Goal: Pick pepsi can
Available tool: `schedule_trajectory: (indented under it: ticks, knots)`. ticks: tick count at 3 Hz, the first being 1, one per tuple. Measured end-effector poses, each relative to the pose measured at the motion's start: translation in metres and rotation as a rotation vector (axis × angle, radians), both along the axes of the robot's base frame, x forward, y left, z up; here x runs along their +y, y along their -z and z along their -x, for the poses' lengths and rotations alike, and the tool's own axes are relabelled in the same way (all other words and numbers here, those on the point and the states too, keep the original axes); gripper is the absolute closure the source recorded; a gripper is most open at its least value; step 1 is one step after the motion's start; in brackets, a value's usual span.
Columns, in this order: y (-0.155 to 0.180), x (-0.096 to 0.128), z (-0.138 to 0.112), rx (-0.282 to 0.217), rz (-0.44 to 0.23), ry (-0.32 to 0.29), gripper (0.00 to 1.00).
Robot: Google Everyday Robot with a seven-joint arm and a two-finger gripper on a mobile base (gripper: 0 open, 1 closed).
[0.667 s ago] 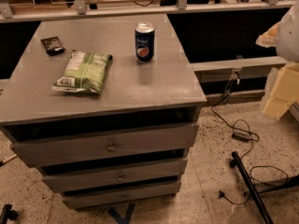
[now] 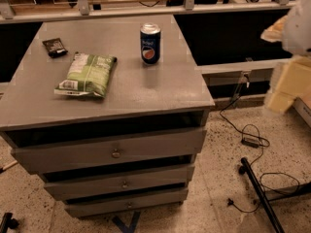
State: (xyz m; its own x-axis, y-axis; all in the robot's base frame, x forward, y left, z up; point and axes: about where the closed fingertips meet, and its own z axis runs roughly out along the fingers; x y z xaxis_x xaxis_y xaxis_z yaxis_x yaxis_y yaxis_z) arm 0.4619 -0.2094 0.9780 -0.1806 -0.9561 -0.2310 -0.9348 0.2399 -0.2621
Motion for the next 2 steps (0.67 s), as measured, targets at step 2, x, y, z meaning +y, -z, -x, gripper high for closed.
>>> schedule_trajectory:
  ticks: [2]
  knots:
    - [0.006,0.052,-0.143,-0.089,-0.200,-0.109,0.00]
